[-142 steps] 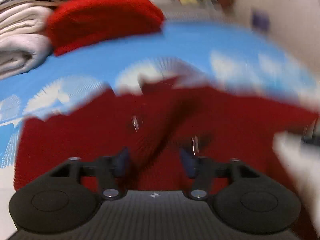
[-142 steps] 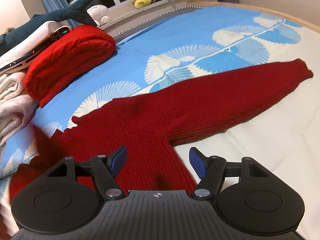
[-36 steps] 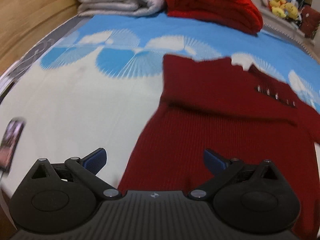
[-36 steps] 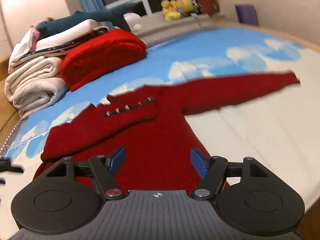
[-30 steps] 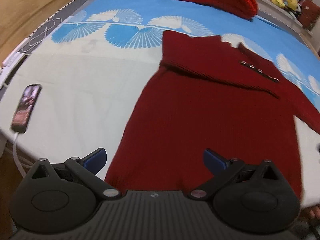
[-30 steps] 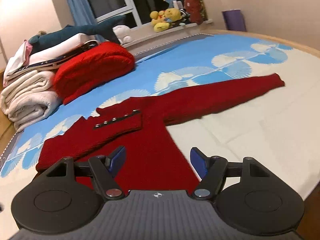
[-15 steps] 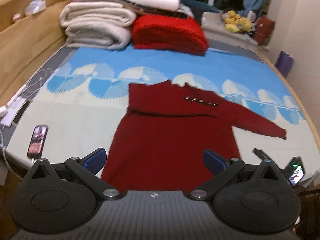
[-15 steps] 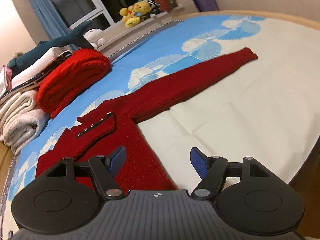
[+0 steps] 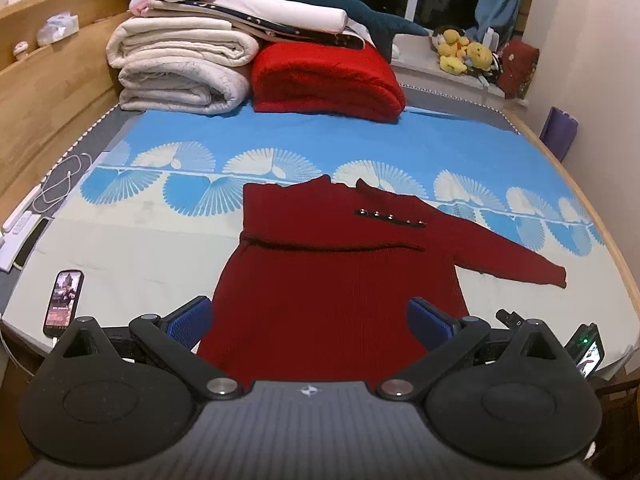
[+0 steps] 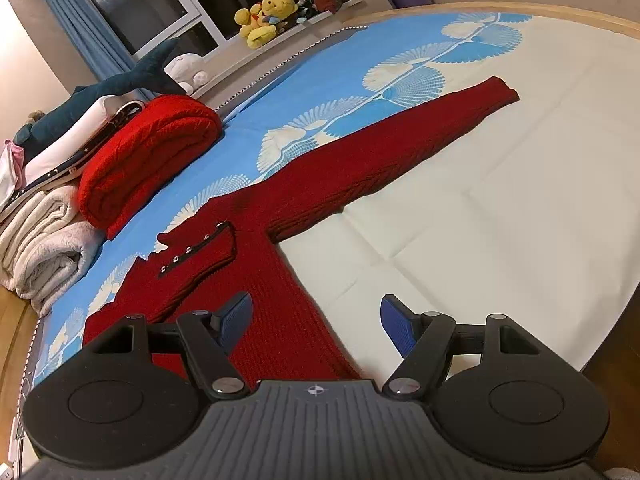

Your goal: Fold small clothes

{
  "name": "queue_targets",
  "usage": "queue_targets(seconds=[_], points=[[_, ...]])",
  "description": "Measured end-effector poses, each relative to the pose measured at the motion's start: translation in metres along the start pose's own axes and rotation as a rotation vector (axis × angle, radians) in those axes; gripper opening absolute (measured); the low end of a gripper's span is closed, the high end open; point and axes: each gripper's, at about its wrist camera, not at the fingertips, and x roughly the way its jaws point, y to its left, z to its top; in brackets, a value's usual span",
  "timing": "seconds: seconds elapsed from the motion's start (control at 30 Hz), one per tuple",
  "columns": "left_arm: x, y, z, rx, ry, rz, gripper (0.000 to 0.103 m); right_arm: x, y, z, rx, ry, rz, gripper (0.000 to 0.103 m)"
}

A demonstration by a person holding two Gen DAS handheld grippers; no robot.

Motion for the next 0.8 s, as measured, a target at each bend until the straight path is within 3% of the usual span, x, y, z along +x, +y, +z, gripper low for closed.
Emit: queue_targets(seconds=[0.13, 0.27, 0.37, 0.47, 0.57, 0.8], points=[[0.018, 0.005, 0.001, -0.01, -0.004, 0.024, 0.103, 0.0, -0.001, 0.001, 0.011, -0.003, -0.003, 0.073], [0.063, 0.016, 0.002, -0.008, 0.065, 0.052, 0.103, 0.002, 0.001, 0.002, 0.014, -0.006, -0.009, 0.073], [0.11, 0.027, 0.001, -0.011, 0.105, 0.084, 0.103, 0.004, 0.003, 0.003, 0.017, -0.009, -0.009, 0.073], [0.168, 0.036, 0.001, 0.002, 0.128, 0.174, 0.103, 0.007, 0.007, 0.005, 0.009, -0.011, -0.013, 0.075], [0.225, 0.046, 0.002, 0.027, 0.17, 0.193, 0.103, 0.013, 0.011, 0.009, 0.005, -0.014, -0.019, 0.076], [0.326, 0.068, -0.006, 0.017, 0.078, 0.294, 0.103, 0.044, 0.02, 0.031, 0.008, -0.019, -0.037, 0.081]])
